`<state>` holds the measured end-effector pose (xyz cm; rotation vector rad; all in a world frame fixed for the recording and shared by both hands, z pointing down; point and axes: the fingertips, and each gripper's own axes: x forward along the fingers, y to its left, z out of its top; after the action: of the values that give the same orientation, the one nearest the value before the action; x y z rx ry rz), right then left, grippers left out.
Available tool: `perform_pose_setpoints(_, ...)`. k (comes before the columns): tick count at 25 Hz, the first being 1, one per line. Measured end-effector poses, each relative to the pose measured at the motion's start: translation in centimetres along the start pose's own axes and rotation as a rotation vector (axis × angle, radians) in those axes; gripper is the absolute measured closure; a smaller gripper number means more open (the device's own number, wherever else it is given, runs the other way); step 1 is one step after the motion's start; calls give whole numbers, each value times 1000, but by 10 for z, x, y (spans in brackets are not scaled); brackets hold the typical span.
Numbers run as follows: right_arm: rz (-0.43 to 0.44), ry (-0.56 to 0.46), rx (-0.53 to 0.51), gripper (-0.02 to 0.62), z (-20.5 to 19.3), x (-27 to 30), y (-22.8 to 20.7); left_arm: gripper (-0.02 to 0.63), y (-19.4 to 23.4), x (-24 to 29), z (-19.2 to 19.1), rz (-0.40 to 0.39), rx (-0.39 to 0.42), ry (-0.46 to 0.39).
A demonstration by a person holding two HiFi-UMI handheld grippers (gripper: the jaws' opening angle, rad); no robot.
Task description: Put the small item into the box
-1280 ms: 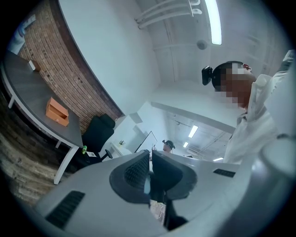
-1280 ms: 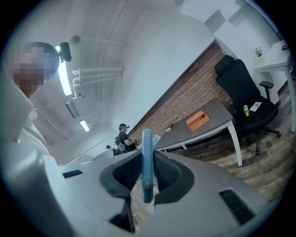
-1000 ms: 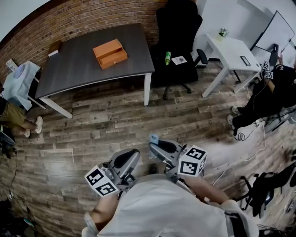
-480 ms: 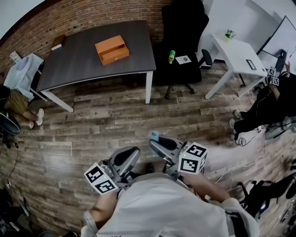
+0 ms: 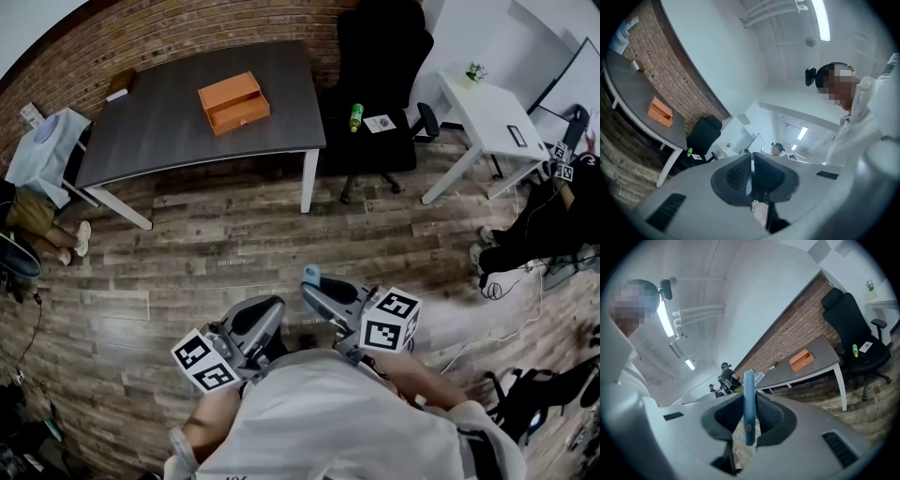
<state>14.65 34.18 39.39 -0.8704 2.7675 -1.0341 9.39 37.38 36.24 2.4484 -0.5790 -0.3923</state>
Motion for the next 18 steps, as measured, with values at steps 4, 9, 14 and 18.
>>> perform_pose_setpoints(4, -21, -11, 9, 512, 15, 26, -9, 580, 23, 6, 23, -31, 4, 17)
perform_pose_setpoints(9, -47, -20, 7, 512, 37, 69, -20, 580, 59, 5, 58, -62, -5, 23)
perform_pose_setpoints(14, -76, -30, 3, 513, 55, 110, -24, 580, 94, -4, 89, -79, -16, 30)
perform_pose_setpoints(18, -99, -33, 0, 514, 65, 138, -28, 580, 118, -14, 108, -87, -27, 31)
